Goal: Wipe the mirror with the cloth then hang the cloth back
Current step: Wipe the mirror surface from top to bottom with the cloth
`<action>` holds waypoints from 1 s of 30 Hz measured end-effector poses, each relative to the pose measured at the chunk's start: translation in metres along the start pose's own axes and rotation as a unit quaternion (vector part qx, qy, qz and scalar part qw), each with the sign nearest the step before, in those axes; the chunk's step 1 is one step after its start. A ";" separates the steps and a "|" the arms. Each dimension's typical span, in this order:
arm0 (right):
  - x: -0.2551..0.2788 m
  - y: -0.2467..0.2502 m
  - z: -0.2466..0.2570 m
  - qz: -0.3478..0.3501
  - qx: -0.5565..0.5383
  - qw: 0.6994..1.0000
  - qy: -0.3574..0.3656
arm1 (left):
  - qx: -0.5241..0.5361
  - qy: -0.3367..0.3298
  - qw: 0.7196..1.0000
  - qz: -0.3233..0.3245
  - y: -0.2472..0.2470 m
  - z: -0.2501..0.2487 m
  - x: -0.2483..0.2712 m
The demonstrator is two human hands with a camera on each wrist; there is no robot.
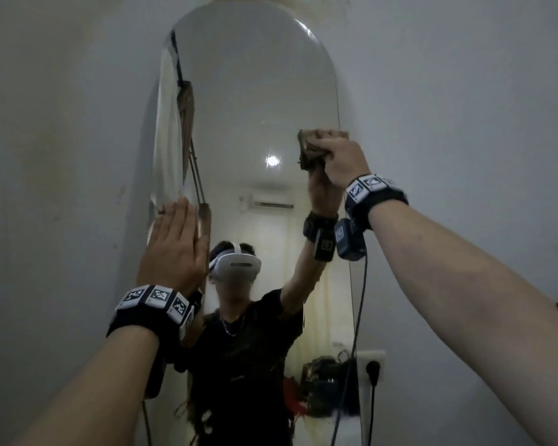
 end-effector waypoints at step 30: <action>0.062 0.042 0.045 -0.044 -0.039 0.998 0.028 | -0.033 -0.011 0.997 0.071 0.008 -0.005 0.028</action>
Point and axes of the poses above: each hand's wrist, its own x-axis away from the middle knuckle, its own y-axis out of the back of the hand, z = x × y, the point moved 2 cm from there along -x, towards the middle knuckle, and after that the axes turned 8 degrees about x, right-handed, at the moved point
